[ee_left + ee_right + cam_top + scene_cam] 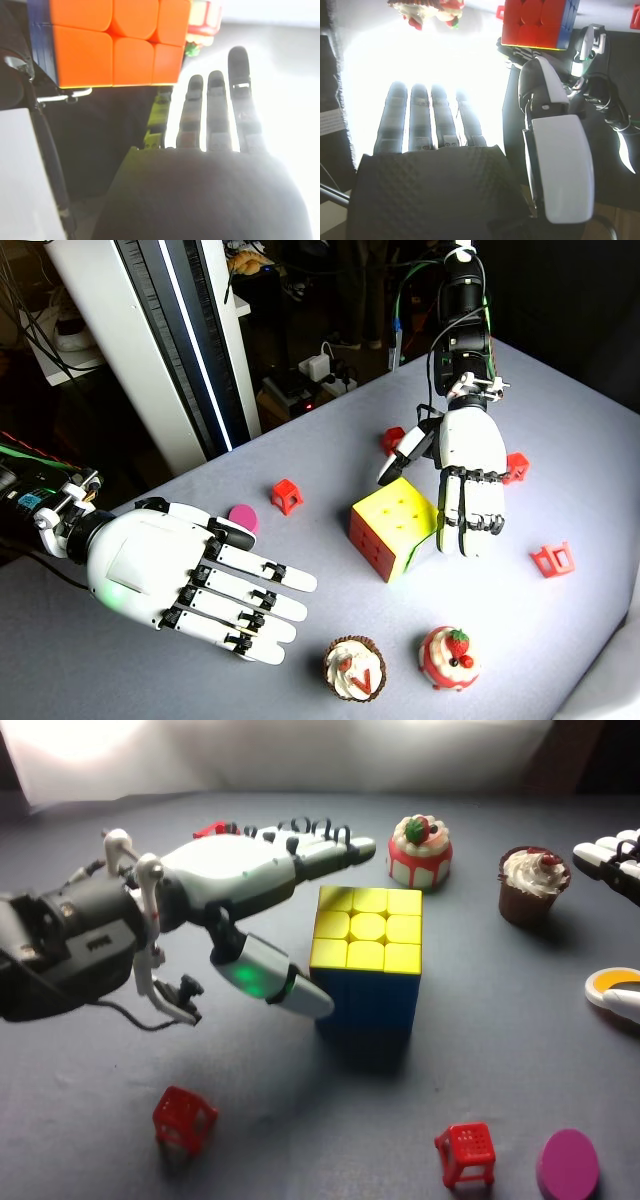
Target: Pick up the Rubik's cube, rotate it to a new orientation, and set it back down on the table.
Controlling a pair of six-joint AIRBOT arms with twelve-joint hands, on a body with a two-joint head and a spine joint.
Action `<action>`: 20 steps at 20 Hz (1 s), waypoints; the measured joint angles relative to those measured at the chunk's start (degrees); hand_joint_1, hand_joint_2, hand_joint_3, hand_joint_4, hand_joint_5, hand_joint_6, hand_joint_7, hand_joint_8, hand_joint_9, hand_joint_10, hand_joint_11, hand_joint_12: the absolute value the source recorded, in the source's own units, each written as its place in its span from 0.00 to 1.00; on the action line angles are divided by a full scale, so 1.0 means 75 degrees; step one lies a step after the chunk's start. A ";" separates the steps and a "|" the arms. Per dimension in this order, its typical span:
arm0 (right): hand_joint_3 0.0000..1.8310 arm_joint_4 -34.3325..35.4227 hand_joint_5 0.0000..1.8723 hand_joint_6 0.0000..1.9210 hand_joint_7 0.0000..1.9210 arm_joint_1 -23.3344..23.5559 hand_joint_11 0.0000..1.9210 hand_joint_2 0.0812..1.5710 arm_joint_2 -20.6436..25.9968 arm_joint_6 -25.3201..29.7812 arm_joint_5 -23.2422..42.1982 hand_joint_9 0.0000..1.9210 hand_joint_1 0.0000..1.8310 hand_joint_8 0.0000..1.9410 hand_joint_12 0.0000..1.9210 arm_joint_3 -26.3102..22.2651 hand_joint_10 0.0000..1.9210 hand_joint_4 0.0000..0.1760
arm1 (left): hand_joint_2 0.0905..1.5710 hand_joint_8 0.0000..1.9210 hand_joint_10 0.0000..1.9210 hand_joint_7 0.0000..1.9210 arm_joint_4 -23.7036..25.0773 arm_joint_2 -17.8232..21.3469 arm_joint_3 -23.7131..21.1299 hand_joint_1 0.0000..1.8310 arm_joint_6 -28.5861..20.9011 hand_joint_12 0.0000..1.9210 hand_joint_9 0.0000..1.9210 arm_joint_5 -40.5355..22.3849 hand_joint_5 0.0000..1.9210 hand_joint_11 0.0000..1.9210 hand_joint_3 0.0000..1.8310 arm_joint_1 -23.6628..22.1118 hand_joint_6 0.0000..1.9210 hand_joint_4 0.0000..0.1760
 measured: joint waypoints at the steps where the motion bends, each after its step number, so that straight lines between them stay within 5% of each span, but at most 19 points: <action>1: 0.00 0.0006 0.00 0.00 0.00 0.0000 0.00 0.74 0.0000 0.0003 0.0000 0.00 0.32 0.00 0.00 0.0000 0.00 0.22 | 0.49 0.00 0.00 0.00 0.0058 0.0000 0.0006 0.42 -0.0003 0.36 0.00 0.0050 0.00 0.00 0.00 -0.0061 0.00 0.49; 4: 0.00 0.0073 0.00 0.00 0.00 -0.0047 0.00 0.74 0.0000 0.0000 0.0012 0.00 0.32 0.00 0.00 0.0000 0.00 0.20 | 0.49 0.00 0.00 0.00 0.0388 -0.0079 0.0047 0.40 -0.0050 0.60 0.00 0.0484 0.00 0.00 0.00 -0.0119 0.00 0.58; 5: 0.00 0.0067 0.00 0.00 0.00 -0.0047 0.00 0.74 -0.0003 0.0003 -0.0015 0.00 0.32 0.00 0.00 0.0000 0.00 0.24 | 0.47 0.00 0.00 0.00 0.0396 -0.0108 0.0061 0.42 -0.0050 0.59 0.00 0.0632 0.00 0.00 0.00 -0.0146 0.00 0.60; 7: 0.00 0.0061 0.00 0.00 0.00 -0.0047 0.00 0.74 -0.0009 0.0003 -0.0035 0.00 0.33 0.00 0.00 0.0000 0.00 0.24 | 0.48 0.00 0.00 0.00 0.0539 -0.0152 0.0085 0.43 -0.0052 0.44 0.00 0.0886 0.00 0.00 0.00 -0.0187 0.00 0.45; 10: 0.00 0.0076 0.00 0.00 0.00 -0.0047 0.00 0.74 -0.0009 0.0003 -0.0073 0.00 0.33 0.00 0.00 0.0000 0.00 0.29 | 0.47 0.00 0.00 0.00 0.0560 -0.0248 0.0149 0.42 -0.0082 0.10 0.00 0.1052 0.00 0.00 0.00 -0.0187 0.00 0.58; 11: 0.00 0.0058 0.00 0.00 0.00 -0.0047 0.00 0.74 -0.0009 0.0003 -0.0067 0.00 0.33 0.00 0.00 0.0000 0.00 0.34 | 0.48 0.00 0.00 0.00 0.0560 -0.0248 0.0146 0.41 -0.0082 0.08 0.00 0.1087 0.00 0.00 0.00 -0.0198 0.00 0.56; 13: 0.00 0.0119 0.00 0.00 0.00 -0.0087 0.00 0.74 -0.0009 0.0003 -0.0055 0.00 0.33 0.00 0.00 0.0003 0.00 0.42 | 0.47 0.00 0.00 0.00 0.0557 -0.0294 0.0195 0.42 -0.0082 0.25 0.00 0.1145 0.00 0.00 0.00 -0.0213 0.00 0.54; 14: 0.00 0.0134 0.00 0.00 0.00 -0.0111 0.00 0.73 -0.0023 0.0003 -0.0067 0.00 0.33 0.00 0.00 0.0015 0.00 0.32 | 0.45 0.00 0.00 0.00 0.0539 -0.0335 0.0236 0.40 -0.0082 0.38 0.00 0.1201 0.00 0.00 0.00 -0.0230 0.00 0.53; 15: 0.00 0.0140 0.00 0.00 0.00 -0.0125 0.00 0.73 -0.0032 0.0006 -0.0070 0.00 0.32 0.00 0.00 0.0017 0.00 0.35 | 0.44 0.00 0.00 0.00 0.0530 -0.0332 0.0236 0.38 -0.0108 0.50 0.00 0.1215 0.00 0.00 0.00 -0.0227 0.00 0.56; 16: 0.00 0.0140 0.00 0.00 0.00 -0.0128 0.00 0.73 -0.0038 0.0006 -0.0108 0.00 0.32 0.00 0.00 0.0017 0.00 0.37 | 0.44 0.00 0.00 0.00 0.0533 -0.0332 0.0236 0.37 -0.0143 0.61 0.00 0.1218 0.00 0.00 0.00 -0.0230 0.00 0.47; 19: 0.00 0.0175 0.00 0.00 0.00 -0.0128 0.00 0.74 -0.0038 0.0006 -0.0149 0.00 0.34 0.00 0.00 0.0017 0.00 0.25 | 0.46 0.00 0.00 0.00 0.0522 -0.0323 0.0233 0.37 -0.0289 0.73 0.00 0.1207 0.00 0.00 0.01 -0.0227 0.00 0.32; 20: 0.00 0.0181 0.00 0.00 0.00 -0.0128 0.00 0.74 -0.0038 0.0003 -0.0149 0.00 0.34 0.00 0.00 0.0017 0.00 0.30 | 0.47 0.00 0.00 0.00 0.0516 -0.0306 0.0221 0.38 -0.0300 0.73 0.00 0.1189 0.00 0.00 0.01 -0.0224 0.00 0.27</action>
